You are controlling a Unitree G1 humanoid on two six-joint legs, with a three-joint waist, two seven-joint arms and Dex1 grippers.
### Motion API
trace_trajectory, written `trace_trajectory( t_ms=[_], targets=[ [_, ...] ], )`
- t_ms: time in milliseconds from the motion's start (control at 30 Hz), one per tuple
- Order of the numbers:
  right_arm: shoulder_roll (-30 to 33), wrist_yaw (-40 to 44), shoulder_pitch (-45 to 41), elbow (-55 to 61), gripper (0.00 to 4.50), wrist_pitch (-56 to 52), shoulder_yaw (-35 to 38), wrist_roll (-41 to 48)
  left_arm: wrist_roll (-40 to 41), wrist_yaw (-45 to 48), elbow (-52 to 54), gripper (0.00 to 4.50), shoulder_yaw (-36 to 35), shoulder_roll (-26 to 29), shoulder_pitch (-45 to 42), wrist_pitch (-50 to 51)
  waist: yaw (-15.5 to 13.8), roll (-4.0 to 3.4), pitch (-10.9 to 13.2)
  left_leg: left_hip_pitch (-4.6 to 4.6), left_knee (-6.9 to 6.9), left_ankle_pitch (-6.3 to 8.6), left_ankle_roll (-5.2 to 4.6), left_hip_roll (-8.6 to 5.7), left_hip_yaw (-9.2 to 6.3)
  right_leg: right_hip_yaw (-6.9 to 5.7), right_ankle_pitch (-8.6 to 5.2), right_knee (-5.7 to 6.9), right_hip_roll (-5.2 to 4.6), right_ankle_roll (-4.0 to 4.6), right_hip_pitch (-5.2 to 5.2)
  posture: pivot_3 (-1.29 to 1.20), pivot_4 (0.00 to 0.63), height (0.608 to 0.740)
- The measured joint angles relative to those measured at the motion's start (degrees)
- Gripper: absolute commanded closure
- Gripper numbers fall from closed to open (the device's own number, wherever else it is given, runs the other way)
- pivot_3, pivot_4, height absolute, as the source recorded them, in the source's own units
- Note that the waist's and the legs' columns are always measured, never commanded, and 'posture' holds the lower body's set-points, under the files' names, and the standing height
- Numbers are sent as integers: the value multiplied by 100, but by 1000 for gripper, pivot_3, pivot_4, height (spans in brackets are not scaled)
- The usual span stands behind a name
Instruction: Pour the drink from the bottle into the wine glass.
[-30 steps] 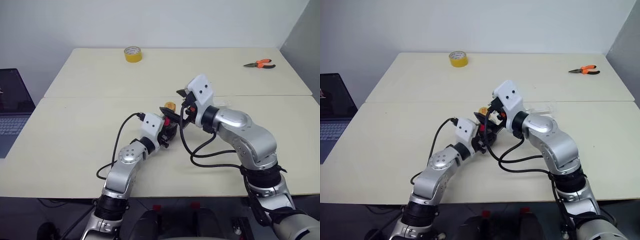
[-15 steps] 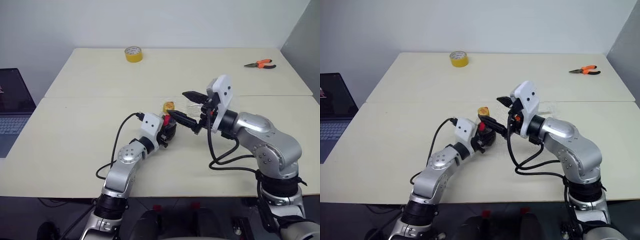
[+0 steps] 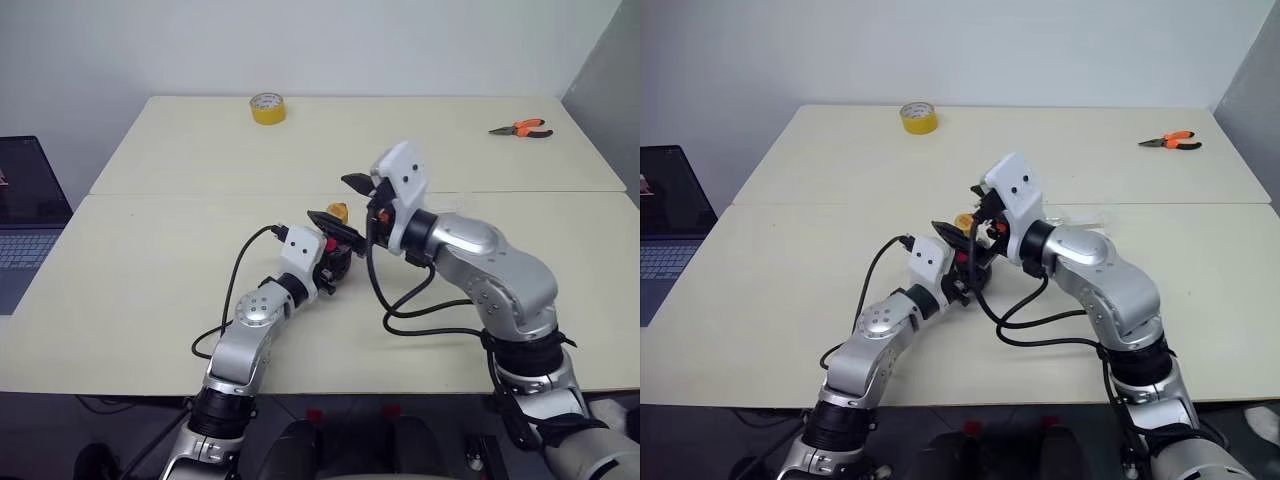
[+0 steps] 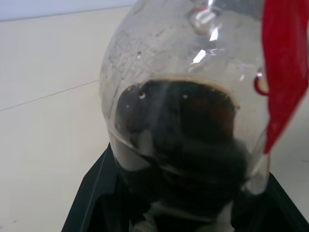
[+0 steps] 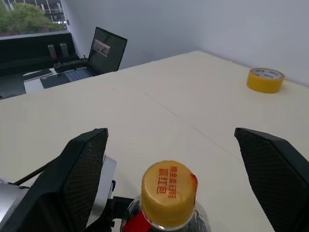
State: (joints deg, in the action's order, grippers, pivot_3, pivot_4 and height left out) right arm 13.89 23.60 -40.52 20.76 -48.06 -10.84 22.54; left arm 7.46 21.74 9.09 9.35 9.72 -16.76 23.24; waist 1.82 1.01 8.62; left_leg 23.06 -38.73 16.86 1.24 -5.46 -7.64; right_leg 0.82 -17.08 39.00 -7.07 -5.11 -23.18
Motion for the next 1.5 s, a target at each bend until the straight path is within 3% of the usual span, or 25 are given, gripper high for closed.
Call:
trace_trajectory(
  t_ms=[733,1500],
  targets=[
    [-386,-195,-325,-872,13,137,-119,-596,-85,-94,1,2321,0,-47,29,0,10,0,0,0,1,0,0,1,1,1,0,1,1,0,-2,0,150,740],
    [291,-24,346,-72,13,-33,223,-458,-86,-2,-16,2321,3,-84,23,-5,7,0,0,0,2,0,0,1,3,2,0,0,1,0,0,0,150,740]
  ],
)
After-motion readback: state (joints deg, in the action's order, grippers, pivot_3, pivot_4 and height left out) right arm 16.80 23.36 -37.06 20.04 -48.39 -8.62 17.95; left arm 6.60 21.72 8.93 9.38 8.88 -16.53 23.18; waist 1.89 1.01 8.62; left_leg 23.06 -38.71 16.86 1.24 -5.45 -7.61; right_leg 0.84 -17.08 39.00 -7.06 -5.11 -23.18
